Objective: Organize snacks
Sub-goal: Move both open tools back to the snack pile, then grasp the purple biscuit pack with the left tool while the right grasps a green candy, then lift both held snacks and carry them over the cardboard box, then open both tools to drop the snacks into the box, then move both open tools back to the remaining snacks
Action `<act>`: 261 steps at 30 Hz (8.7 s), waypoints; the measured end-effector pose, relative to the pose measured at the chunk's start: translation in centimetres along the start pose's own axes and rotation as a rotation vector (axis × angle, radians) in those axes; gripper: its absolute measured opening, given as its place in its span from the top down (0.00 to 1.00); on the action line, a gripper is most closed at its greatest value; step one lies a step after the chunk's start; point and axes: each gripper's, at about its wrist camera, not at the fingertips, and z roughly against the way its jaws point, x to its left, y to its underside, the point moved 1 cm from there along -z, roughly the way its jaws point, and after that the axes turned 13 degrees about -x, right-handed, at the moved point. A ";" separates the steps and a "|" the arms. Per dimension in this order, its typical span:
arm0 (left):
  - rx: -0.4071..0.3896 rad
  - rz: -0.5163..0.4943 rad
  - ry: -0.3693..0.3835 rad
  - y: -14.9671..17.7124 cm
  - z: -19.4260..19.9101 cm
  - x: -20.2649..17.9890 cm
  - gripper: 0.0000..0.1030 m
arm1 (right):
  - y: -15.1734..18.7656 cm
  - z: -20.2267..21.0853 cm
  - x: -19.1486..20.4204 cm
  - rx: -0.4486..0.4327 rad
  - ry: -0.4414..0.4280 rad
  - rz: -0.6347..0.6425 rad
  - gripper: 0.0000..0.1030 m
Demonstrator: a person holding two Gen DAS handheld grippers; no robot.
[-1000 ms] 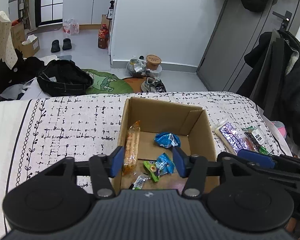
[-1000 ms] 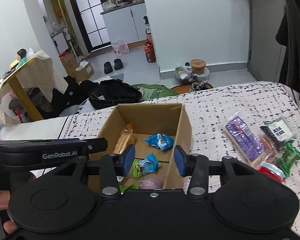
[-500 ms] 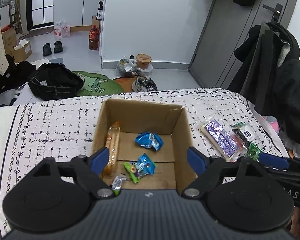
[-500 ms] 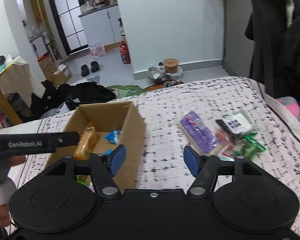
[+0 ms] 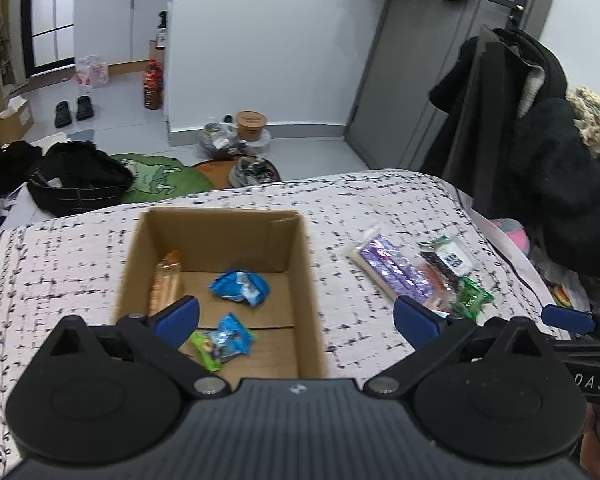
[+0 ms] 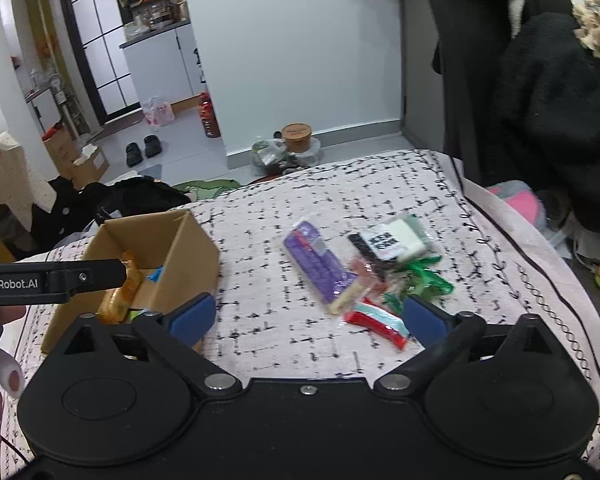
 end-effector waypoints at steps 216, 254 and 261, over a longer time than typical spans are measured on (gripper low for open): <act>0.026 -0.067 -0.017 1.0 -2.1 -2.7 0.22 | -0.9 -2.0 -2.9 0.070 0.056 -0.128 0.04; 0.148 -0.121 -0.001 3.2 -9.0 -9.1 0.20 | 0.4 -6.3 -8.9 0.143 0.057 -0.155 0.06; 0.208 -0.112 -0.018 3.8 -11.0 -8.8 0.16 | 1.0 -8.8 -9.6 0.179 0.062 -0.160 0.07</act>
